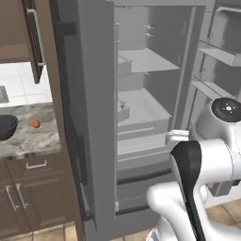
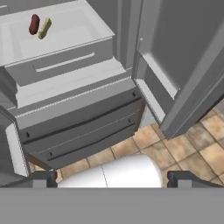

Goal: Pick the egg and butter from the fridge and place them by the bowl for mixing.

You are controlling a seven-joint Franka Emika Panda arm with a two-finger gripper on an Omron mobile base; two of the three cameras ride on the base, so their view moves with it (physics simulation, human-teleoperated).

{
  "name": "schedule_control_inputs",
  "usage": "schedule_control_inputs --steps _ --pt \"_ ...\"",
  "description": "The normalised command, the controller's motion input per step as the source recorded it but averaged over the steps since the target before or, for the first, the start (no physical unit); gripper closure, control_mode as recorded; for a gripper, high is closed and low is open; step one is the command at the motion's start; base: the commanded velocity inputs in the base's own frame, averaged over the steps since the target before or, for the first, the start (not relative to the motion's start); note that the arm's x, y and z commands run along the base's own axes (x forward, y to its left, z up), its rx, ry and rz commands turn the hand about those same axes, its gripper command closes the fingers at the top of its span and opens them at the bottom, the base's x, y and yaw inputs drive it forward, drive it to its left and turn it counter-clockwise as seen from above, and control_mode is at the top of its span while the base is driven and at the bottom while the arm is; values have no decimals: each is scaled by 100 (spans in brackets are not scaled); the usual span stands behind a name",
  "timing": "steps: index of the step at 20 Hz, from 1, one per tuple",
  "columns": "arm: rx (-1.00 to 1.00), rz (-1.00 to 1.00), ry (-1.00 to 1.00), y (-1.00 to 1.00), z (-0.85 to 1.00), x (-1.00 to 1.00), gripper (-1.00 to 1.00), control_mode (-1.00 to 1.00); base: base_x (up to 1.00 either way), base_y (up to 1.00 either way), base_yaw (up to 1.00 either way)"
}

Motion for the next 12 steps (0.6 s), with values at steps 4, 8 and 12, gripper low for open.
schedule_control_inputs --steps 4,8,12 --pt "0 0 0 0 0 0 -100 100 0 -16 14" --pt "0 0 0 0 0 0 -100 100 29 -63 3" --pt "0 0 0 0 0 0 -100 100 56 -13 0"
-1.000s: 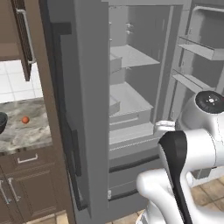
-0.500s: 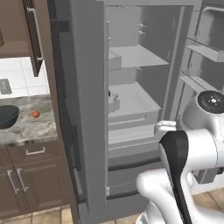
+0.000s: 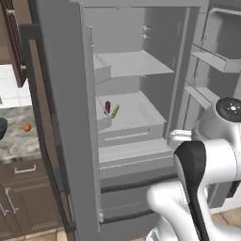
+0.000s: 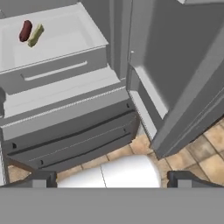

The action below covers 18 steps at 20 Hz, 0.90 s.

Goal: Pick the egg and butter from the fridge and place them by the bowl for mixing.

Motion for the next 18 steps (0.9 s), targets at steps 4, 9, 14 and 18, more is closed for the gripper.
schedule_control_inputs --steps 4,9,14,18 --pt "0 0 0 0 0 0 -100 100 94 0 -2" --pt "0 0 0 0 0 0 -100 100 100 0 -4" --pt "0 0 0 0 0 0 -100 100 87 4 -1" --pt "0 0 0 0 0 0 -100 100 67 16 11"
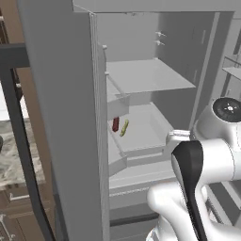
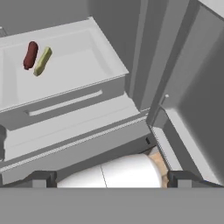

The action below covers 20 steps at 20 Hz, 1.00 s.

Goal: Pick the egg and butter from the fridge and place them by the bowl for mixing.

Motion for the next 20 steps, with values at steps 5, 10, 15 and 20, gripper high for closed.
schedule_control_inputs --steps 5,10,15,20 --pt "0 0 0 0 0 0 -100 100 9 0 13" --pt "0 0 0 0 0 0 -100 100 24 39 0" --pt "0 3 0 0 0 4 -100 -100 10 0 1" --pt "5 31 0 0 -1 23 -100 -100 0 0 0"
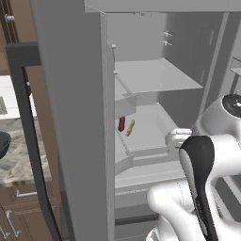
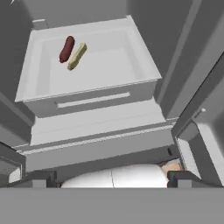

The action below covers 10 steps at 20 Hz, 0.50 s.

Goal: Pick the egg and butter from the fridge and place them by the bowl for mixing.

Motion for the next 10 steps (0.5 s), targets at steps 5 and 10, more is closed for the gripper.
schedule_control_inputs --steps 5,10 --pt "3 21 0 0 0 20 -100 -100 0 0 0" --pt "0 0 0 14 0 94 -100 -100 0 0 0"
